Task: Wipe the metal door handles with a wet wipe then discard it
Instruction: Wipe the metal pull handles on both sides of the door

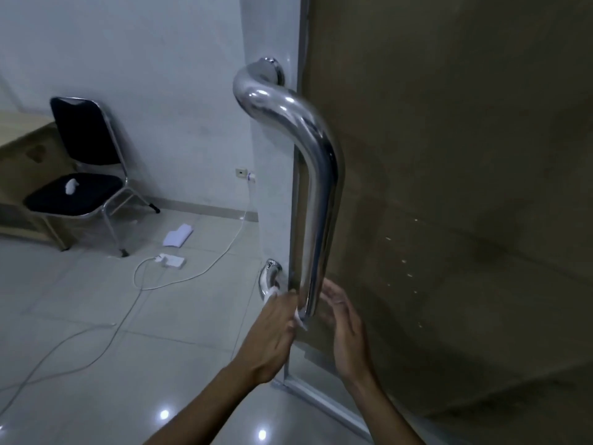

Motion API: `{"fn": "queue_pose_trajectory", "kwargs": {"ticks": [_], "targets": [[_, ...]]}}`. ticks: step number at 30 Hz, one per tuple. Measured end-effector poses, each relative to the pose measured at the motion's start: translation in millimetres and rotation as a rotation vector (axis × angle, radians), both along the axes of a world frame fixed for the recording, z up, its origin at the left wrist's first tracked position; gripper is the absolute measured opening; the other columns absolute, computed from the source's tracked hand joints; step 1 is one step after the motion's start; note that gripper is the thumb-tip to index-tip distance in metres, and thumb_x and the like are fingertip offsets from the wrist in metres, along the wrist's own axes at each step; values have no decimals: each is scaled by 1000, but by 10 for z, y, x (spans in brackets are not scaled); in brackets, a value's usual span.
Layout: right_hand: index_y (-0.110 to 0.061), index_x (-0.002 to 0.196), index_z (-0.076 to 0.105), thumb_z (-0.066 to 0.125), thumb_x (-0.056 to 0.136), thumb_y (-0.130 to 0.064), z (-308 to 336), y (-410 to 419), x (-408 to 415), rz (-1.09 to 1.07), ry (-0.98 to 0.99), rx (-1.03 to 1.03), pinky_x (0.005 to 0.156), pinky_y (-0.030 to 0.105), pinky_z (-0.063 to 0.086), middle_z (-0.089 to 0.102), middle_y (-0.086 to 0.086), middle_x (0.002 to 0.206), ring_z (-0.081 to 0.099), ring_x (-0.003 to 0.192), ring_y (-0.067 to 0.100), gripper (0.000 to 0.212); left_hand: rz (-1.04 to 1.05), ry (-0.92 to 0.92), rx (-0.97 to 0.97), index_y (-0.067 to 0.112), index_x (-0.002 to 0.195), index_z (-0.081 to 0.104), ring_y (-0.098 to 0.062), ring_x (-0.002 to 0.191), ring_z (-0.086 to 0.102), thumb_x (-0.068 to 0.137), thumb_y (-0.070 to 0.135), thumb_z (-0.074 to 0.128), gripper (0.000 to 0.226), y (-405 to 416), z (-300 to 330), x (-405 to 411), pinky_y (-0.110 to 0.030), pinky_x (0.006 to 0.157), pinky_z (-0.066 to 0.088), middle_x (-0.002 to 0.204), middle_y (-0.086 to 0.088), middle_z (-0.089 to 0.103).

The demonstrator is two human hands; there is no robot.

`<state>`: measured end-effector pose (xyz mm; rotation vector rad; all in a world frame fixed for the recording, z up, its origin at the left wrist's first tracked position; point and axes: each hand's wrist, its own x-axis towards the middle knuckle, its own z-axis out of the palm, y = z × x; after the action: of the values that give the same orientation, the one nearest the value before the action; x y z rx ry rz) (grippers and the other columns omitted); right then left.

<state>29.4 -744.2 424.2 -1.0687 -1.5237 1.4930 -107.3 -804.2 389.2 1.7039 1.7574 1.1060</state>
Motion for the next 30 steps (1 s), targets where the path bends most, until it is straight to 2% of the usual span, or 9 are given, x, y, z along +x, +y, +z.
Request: {"fn": "queue_pose_trajectory", "kwargs": {"ticks": [2, 5, 8, 14, 17, 20, 23, 28, 30], "targets": [[-36, 130, 56, 32, 89, -64, -4, -35, -52, -17, 18, -10, 107, 32, 44, 60, -24, 128, 54, 120, -5, 55, -30, 310, 63, 28, 146, 30, -1, 144, 20, 103, 42, 9, 51, 15, -199, -250, -21, 119, 6, 151, -1, 39], [-40, 121, 60, 35, 87, -66, 12, -87, -123, -76, 56, -21, 105, 29, 43, 62, -27, 124, 55, 119, -6, 50, -52, 437, 52, 20, 131, 49, -12, 139, 32, 102, 31, 15, 46, 111, -213, -542, -35, 119, 17, 138, -4, 52], [-38, 119, 60, 31, 96, -57, 7, -120, -145, -118, 58, -15, 103, 28, 43, 63, -27, 121, 56, 118, -5, 42, -102, 494, 67, 18, 122, 55, -12, 138, 32, 100, 29, 18, 44, 264, -153, -778, -30, 120, 13, 132, -4, 54], [-37, 125, 59, 29, 93, -57, -97, -173, -139, -181, 35, -61, 108, 47, 42, 60, -18, 131, 54, 123, 3, 48, -256, 651, 97, 14, 128, 57, -8, 143, 26, 101, 32, 20, 50, 498, -98, -1092, -25, 121, 2, 140, -6, 53], [-38, 124, 60, 31, 90, -67, -114, -212, -148, -188, 46, -82, 108, 48, 42, 61, -13, 131, 55, 125, 9, 53, -217, 573, 132, 14, 131, 55, -1, 145, 16, 101, 30, 20, 49, 464, -182, -1031, -19, 120, 3, 145, -6, 48], [-37, 123, 61, 32, 87, -68, -113, -250, -150, -200, 63, -96, 109, 48, 42, 62, -13, 130, 55, 125, 8, 55, -31, 232, 111, 16, 137, 49, 8, 144, 7, 102, 37, 19, 51, 341, -261, -775, -9, 115, 6, 152, 3, 35], [-33, 125, 60, 31, 88, -67, -105, -280, -146, -198, 55, -101, 109, 45, 43, 62, -14, 130, 54, 125, 6, 58, 100, 16, 129, 9, 139, 47, 10, 143, 7, 101, 49, 14, 64, 252, -295, -492, -7, 114, 5, 154, -5, 32], [-26, 129, 57, 27, 92, -51, -82, -302, -115, -207, 54, -109, 106, 39, 45, 60, -14, 130, 56, 120, -1, 53, 86, 152, 182, 14, 128, 52, -13, 148, 15, 103, 26, 21, 42, 95, -422, -336, -32, 121, 17, 140, -2, 45], [-27, 127, 58, 27, 92, -50, -80, -312, -87, -223, 54, -113, 105, 37, 46, 60, -15, 128, 56, 117, -4, 52, 101, 206, 164, 22, 132, 46, -7, 147, 14, 104, 32, 15, 43, 59, -409, -262, -42, 120, 18, 139, -2, 47]]}}
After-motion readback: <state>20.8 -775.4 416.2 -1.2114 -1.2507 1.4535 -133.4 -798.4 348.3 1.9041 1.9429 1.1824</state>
